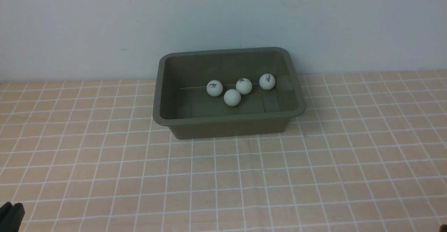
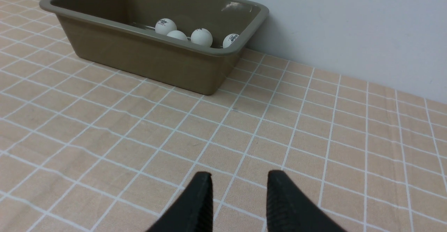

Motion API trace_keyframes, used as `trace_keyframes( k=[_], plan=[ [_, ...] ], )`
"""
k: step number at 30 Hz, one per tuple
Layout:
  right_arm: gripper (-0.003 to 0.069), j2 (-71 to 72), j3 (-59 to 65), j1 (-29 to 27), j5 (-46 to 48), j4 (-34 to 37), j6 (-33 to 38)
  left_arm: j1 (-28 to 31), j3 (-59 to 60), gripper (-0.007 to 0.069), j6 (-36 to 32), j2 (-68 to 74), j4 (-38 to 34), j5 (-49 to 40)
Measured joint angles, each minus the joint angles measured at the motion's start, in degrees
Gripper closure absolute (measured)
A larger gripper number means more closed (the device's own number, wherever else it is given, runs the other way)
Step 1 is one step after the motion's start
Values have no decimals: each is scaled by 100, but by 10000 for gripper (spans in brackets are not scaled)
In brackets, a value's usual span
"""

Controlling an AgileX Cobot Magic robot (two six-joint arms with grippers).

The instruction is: Put the table tennis balls into the box on the light coffee tablecloth.

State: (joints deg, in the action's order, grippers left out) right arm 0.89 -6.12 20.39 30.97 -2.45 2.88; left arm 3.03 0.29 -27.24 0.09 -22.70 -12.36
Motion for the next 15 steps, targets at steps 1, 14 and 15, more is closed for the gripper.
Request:
trace_keyframes(
  k=[1, 14, 15],
  plan=[
    [445, 0, 0, 0, 0, 0, 0, 0, 54, 621, 556, -47, 549, -72],
    [445, 0, 0, 0, 4, -5, 0, 4, 126, 621, 3057, -60, 2636, -1009],
    [445, 0, 0, 0, 4, -5, 0, 4, 126, 621, 3057, -60, 2620, -1009]
  ],
)
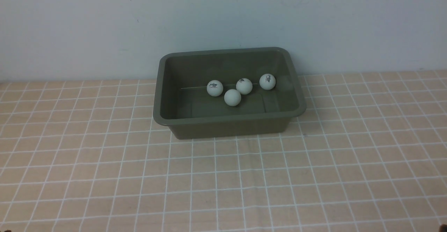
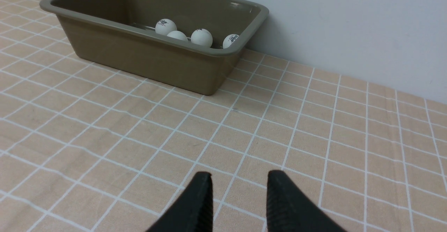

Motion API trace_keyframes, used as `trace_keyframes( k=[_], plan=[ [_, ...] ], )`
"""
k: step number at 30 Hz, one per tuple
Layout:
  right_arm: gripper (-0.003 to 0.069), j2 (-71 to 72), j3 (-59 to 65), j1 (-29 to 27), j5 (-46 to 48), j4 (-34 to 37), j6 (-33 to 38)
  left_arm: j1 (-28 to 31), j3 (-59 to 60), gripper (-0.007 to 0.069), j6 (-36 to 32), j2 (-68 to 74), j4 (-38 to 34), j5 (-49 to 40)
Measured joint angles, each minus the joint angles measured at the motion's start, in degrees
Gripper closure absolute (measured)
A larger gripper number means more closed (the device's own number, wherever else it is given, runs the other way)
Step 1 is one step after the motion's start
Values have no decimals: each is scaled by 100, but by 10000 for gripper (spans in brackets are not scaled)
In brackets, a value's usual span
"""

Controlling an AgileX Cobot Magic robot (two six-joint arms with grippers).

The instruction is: Put the table tennis balls into the box on the light coffee tablecloth.

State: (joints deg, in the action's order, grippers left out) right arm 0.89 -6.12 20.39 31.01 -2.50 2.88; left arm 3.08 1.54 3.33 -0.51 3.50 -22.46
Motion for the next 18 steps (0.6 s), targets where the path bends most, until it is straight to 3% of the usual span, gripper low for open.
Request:
trace_keyframes(
  k=[18],
  plan=[
    [445, 0, 0, 0, 0, -15, -21, 0, 0, 621, 4, 0, -42, 0]
  ],
)
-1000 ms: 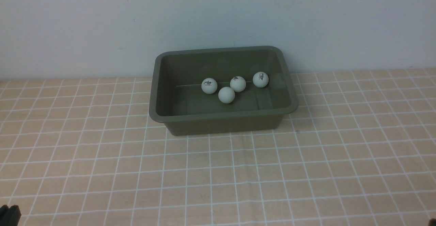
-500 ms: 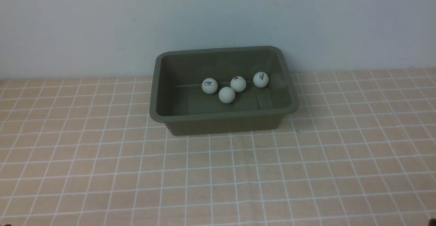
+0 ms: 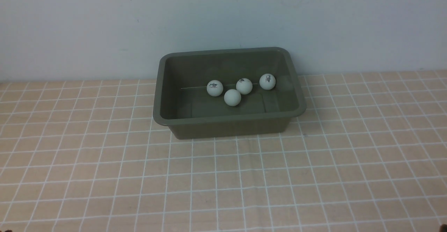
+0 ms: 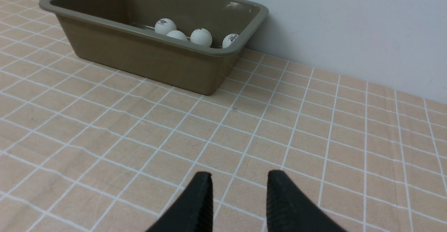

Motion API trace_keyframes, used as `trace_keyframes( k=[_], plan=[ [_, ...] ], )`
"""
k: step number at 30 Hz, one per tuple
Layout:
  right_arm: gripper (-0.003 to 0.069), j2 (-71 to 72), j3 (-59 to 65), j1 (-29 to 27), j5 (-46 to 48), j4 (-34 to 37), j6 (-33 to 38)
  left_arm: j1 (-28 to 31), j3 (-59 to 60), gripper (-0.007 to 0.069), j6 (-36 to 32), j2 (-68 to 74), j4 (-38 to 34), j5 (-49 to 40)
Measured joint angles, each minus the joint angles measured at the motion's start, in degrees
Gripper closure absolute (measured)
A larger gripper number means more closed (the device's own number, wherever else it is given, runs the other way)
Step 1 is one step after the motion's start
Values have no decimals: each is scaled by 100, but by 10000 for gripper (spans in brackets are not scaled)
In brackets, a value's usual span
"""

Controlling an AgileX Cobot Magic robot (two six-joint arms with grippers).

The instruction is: Put the table tennis balls into the box on the light coffee tablecloth.

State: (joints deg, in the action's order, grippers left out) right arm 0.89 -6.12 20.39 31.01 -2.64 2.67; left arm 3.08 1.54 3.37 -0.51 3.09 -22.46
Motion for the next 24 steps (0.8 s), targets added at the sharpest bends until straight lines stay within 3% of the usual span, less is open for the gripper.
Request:
trace_keyframes(
  k=[19, 24],
  plan=[
    [445, 0, 0, -51, -2, 0, -24, 0, 0, 621, 0, 0, -6, 0],
    [445, 0, 0, -900, -24, -43, -31, 0, 0, 621, 0, 0, -6, 0]
  ],
)
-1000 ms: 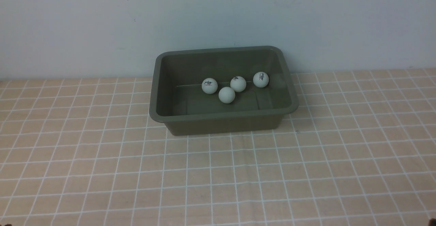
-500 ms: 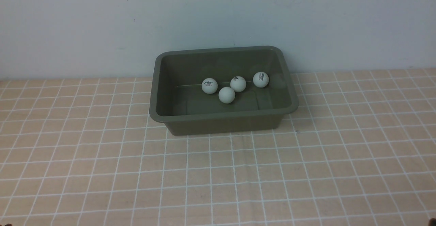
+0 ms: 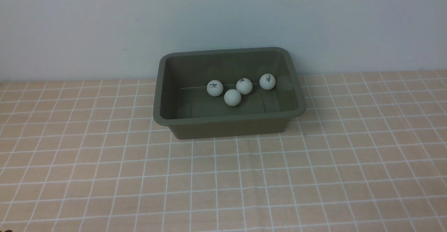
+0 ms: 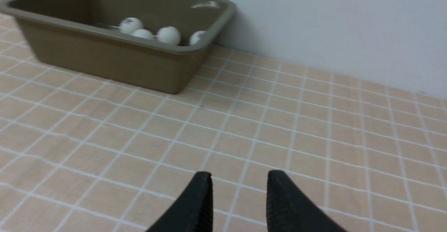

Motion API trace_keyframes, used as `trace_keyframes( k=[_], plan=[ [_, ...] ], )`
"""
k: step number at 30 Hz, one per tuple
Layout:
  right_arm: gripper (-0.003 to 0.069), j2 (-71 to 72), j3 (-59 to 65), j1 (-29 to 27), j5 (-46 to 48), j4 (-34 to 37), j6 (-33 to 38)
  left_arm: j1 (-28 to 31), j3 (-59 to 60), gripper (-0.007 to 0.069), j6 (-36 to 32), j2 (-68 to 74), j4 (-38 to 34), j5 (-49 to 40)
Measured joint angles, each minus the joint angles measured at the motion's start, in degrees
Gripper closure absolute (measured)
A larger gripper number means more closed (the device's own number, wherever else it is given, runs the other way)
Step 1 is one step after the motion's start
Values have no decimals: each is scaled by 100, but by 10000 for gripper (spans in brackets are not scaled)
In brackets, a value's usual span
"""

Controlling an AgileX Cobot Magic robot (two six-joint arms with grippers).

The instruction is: Put the table tennis balls into the box on the light coffee tablecloth.

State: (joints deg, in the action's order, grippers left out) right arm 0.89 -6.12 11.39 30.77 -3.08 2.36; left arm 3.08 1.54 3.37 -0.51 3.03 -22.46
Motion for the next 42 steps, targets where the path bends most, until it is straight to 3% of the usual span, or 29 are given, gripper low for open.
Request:
trace_keyframes(
  k=[5, 14, 20, 42],
  plan=[
    [445, 0, 0, -795, -409, 39, -171, 0, 0, 621, 0, 0, 0, 0],
    [445, 0, 252, -1322, -643, -10, -236, 0, 0, 621, 0, 0, -5, 0],
    [445, 0, 695, -1412, -1012, -5, -236, 0, 0, 621, 0, 0, -5, 0],
    [445, 0, 753, -1429, -847, -7, -236, 0, 0, 621, 0, 0, -5, 0]
  ],
)
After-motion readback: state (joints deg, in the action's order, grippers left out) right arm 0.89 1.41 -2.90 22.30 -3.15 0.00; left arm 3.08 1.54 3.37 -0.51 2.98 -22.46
